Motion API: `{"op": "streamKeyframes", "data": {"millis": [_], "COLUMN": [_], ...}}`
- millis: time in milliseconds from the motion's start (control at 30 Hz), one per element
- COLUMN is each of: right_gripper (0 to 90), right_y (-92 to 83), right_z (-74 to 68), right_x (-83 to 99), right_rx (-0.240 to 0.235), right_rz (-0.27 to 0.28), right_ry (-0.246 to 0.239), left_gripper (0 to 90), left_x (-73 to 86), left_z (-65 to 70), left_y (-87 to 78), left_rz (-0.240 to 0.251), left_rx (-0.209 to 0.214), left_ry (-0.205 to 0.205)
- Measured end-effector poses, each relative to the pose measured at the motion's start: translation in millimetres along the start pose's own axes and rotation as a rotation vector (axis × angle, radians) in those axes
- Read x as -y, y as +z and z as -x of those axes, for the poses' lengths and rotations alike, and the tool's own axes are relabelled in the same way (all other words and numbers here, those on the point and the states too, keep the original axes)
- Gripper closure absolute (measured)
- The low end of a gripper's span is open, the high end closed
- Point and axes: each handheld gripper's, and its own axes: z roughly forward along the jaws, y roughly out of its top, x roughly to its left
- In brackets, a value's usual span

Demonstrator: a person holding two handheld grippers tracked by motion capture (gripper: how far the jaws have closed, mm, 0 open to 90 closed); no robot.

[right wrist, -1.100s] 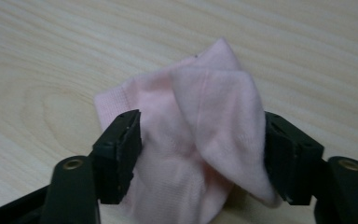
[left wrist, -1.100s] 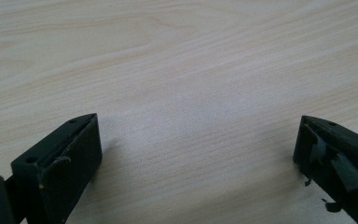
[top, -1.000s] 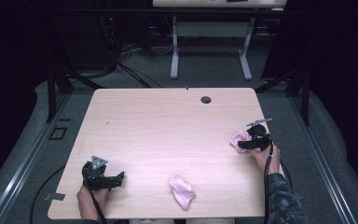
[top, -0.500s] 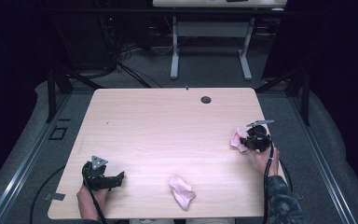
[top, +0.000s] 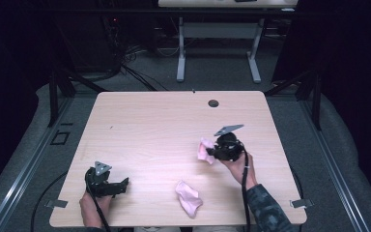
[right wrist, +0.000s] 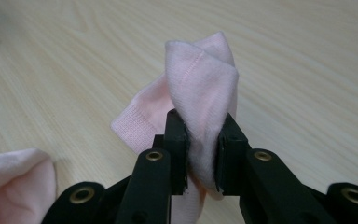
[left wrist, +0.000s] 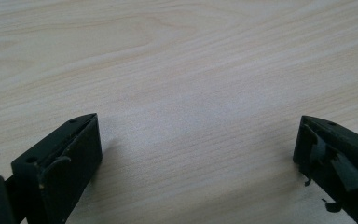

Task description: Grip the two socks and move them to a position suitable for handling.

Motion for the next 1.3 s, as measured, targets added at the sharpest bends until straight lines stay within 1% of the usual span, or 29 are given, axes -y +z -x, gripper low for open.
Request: {"op": "streamKeyframes", "data": {"millis": [33,100,167,233,267,300,333,367,400,433,467,500,533,567,600,667,733,800,833,867,900,1000,1067,1100,1167,1200,1233,1267,1300], "right_gripper": [77.4,77.3,76.9,74.9,72.3,67.2,59.5,47.9,36.9,33.4,30.3,25.0,21.5,20.5,18.3,15.2,14.0,13.4,13.1,13.1,13.1,13.9,13.9,13.9,13.9,13.9,13.9,13.8,13.8], "right_y": [6.5,16.8,25.3,33.7,39.2,42.9,46.3,46.9,47.1,44.3,40.5,36.6,33.2,25.9,21.2,10.0,-1.1,-11.4,-17.6,-21.4,-27.0,-38.9,-46.0,-48.9,-54.6,-56.7,-58.5,-59.3,-60.8], "right_z": [-4.9,-13.9,-21.8,-28.6,-28.9,-28.5,-28.2,-27.7,-26.6,-25.7,-24.7,-24.5,-24.8,-25.1,-25.3,-27.0,-26.5,-25.8,-26.0,-26.0,-26.6,-29.0,-30.9,-31.9,-34.1,-35.5,-37.2,-39.5,-42.2], "right_x": [-2.4,-5.5,-8.6,-10.5,-10.2,-9.8,-8.4,-7.5,-6.6,-5.7,-4.8,-4.1,-3.6,-1.5,0.3,5.4,11.8,18.8,23.3,26.2,31.0,41.6,48.8,52.4,59.2,62.2,65.4,68.6,72.0], "right_rx": [-0.016,-0.021,-0.044,-0.018,-0.030,-0.033,-0.028,-0.035,-0.031,-0.020,-0.033,-0.031,-0.016,-0.030,-0.034,-0.028,-0.020,-0.022,-0.016,-0.022,-0.026,-0.018,-0.010,-0.010,-0.011,-0.005,-0.007,-0.012,-0.010], "right_rz": [-0.023,-0.047,-0.055,-0.082,-0.094,-0.117,-0.116,-0.116,-0.116,-0.116,-0.104,-0.096,-0.094,-0.077,-0.062,-0.044,-0.022,-0.001,0.003,0.007,0.016,0.038,0.037,0.042,0.051,0.049,0.048,0.057,0.041], "right_ry": [-0.012,-0.031,-0.047,-0.079,-0.081,-0.079,-0.076,-0.070,-0.058,-0.054,-0.049,-0.044,-0.045,-0.033,-0.024,-0.018,-0.007,0.017,0.022,0.025,0.038,0.053,0.065,0.071,0.084,0.087,0.088,0.097,0.088], "left_gripper": [1.1,1.3,1.3,1.3,1.3,1.3,1.3,1.4,1.5,1.4,1.4,1.4,1.4,1.4,1.4,1.4,1.3,1.2,1.2,1.1,1.1,1.0,0.7,0.6,0.6,1.0,1.1,1.4,1.9], "left_x": [0.0,0.0,0.0,0.0,0.0,0.1,0.1,0.1,0.1,0.1,0.0,0.1,0.0,0.0,0.0,0.0,-0.2,-0.7,-0.9,-1.2,-1.3,-1.9,-2.5,-3.0,-4.7,-5.7,-6.5,-8.4,-10.6], "left_z": [0.0,0.1,0.0,0.1,0.0,0.1,0.1,0.1,0.0,0.0,0.0,0.1,0.0,0.1,0.0,0.0,-0.2,-0.8,-0.6,-0.8,-1.1,-1.5,-1.5,-0.9,-0.2,-0.2,0.3,1.9,4.4], "left_y": [-0.1,-0.2,-0.1,-0.1,-0.1,-0.1,-0.2,-0.2,-0.2,-0.1,-0.1,-0.1,-0.2,-0.1,-0.1,-0.1,0.0,0.3,0.9,1.1,1.3,1.6,1.8,1.9,0.1,-1.4,-3.7,-7.2,-10.8], "left_rz": [0.000,0.000,0.001,0.001,0.001,0.001,0.001,0.001,0.001,0.001,0.001,0.001,0.001,0.001,0.001,0.001,0.000,-0.004,0.002,0.000,0.002,-0.003,-0.008,-0.010,-0.039,-0.046,-0.029,-0.017,-0.004], "left_rx": [0.000,0.000,0.000,0.000,0.000,0.000,0.000,-0.001,0.000,0.000,0.000,0.000,0.000,0.000,0.000,0.000,0.000,0.002,0.004,0.004,0.004,0.007,0.003,0.000,-0.010,-0.009,0.001,0.025,0.034], "left_ry": [0.000,0.001,0.001,0.001,0.001,0.001,0.001,0.002,0.001,0.000,0.000,0.000,0.000,0.000,-0.001,0.000,0.001,0.006,0.000,0.002,0.004,0.004,0.008,0.003,-0.006,-0.015,-0.036,-0.053,-0.051]}}
